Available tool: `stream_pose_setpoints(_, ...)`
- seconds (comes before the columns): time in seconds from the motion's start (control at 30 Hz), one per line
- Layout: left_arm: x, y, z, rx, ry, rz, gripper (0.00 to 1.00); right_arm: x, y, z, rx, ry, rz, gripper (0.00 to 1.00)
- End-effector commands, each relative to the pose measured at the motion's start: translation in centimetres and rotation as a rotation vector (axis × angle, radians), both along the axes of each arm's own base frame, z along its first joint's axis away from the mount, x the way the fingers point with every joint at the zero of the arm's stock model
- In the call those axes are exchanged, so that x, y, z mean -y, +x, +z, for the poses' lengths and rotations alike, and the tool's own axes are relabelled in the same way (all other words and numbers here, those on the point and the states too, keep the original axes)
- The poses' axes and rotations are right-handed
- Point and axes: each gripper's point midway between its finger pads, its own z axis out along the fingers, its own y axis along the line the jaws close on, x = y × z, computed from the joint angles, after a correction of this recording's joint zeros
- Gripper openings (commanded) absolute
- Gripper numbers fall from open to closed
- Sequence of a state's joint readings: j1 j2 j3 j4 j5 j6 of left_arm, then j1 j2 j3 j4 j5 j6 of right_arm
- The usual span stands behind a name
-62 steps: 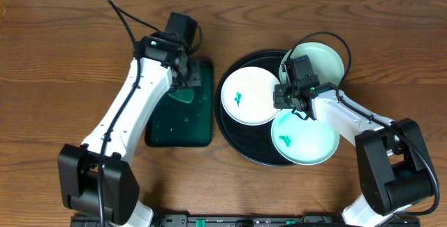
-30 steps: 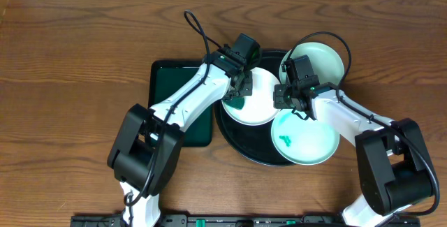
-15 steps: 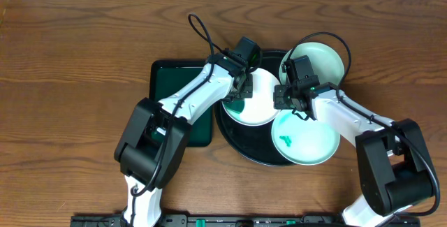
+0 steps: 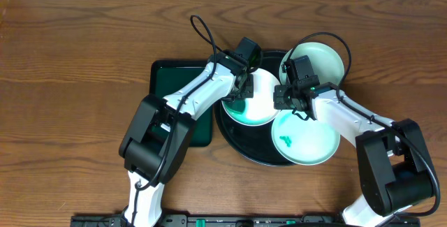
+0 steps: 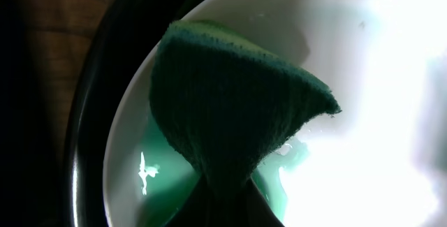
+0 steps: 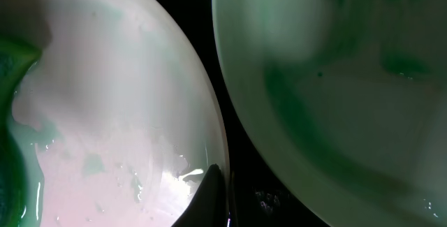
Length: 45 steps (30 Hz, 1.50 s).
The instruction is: Clean dirty plates on tray and stack at the side
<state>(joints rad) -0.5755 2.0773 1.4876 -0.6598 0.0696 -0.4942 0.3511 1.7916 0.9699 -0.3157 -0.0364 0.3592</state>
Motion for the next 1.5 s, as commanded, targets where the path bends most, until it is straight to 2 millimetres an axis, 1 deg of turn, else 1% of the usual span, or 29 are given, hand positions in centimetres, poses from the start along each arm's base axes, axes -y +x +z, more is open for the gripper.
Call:
stream_pose_setpoints(0.0,-0.3,-0.7,-3.0,-0.07,0.027,-0.003,0.07,0.0,0.0,0.6,0.01,-0.012,0.016,0.01)
stream_pose_setpoints(0.1,-0.5,-1.1,-4.4,-0.099,0.044,-0.004,0.07,0.0,0.0,0.6,0.009,-0.012,0.015,0.02)
stream_pose_setpoints(0.13,-0.6,-1.3,-4.9,-0.109,0.051,-0.003,0.07,0.0,0.0,0.6,0.009,-0.012,0.015,0.11)
stream_pose_setpoints(0.17,-0.6,-1.3,-5.0,-0.112,0.053,-0.004,0.07,0.0,0.0,0.6,0.009,-0.012,0.015,0.19)
stream_pose_setpoints(0.2,-0.6,-1.3,-5.1,-0.115,0.055,-0.004,0.07,0.0,0.1,0.6,0.011,-0.012,0.015,0.24)
stream_pose_setpoints(0.23,-0.7,-1.3,-5.1,-0.115,0.055,-0.003,0.07,-0.1,0.2,0.6,0.014,-0.01,0.014,0.24)
stream_pose_setpoints(0.27,-0.7,-1.3,-5.1,-0.115,0.055,-0.003,0.07,-0.1,0.3,0.7,0.018,-0.009,0.014,0.24)
stream_pose_setpoints(0.5,-0.7,-1.5,-5.1,-0.118,0.062,-0.026,0.07,-0.2,0.6,1.0,0.028,-0.005,0.013,0.1)
stream_pose_setpoints(0.63,-0.8,-1.6,-5.2,-0.121,0.064,-0.029,0.07,-0.2,0.7,1.2,0.031,-0.004,0.013,0.09)
stream_pose_setpoints(0.7,-0.8,-1.6,-5.2,-0.121,0.064,-0.029,0.07,-0.2,0.7,1.2,0.032,-0.004,0.013,0.02)
stream_pose_setpoints(0.73,-0.8,-1.6,-5.2,-0.121,0.064,-0.029,0.07,-0.2,0.8,1.2,0.032,-0.004,0.013,0.01)
stream_pose_setpoints(0.9,-0.8,-1.6,-5.2,-0.121,0.064,-0.029,0.07,-0.2,0.7,1.2,0.031,-0.004,0.014,0.01)
stream_pose_setpoints(1.1,-0.6,-2.3,-6.0,-0.14,0.055,-0.015,0.07,-0.2,0.6,1.1,0.028,-0.006,0.014,0.01)
stream_pose_setpoints(1.17,-0.1,-2.8,-6.3,-0.168,0.024,-0.023,0.07,-0.2,0.6,1.1,0.028,-0.006,0.014,0.01)
stream_pose_setpoints(1.27,1.2,-3.5,-6.2,-0.208,-0.048,-0.036,0.07,-0.2,0.6,1.1,0.028,-0.006,0.014,0.01)
stream_pose_setpoints(1.47,5.3,-4.5,-4.7,-0.279,-0.287,-0.089,0.07,-0.2,0.6,1.1,0.027,-0.004,0.015,0.01)
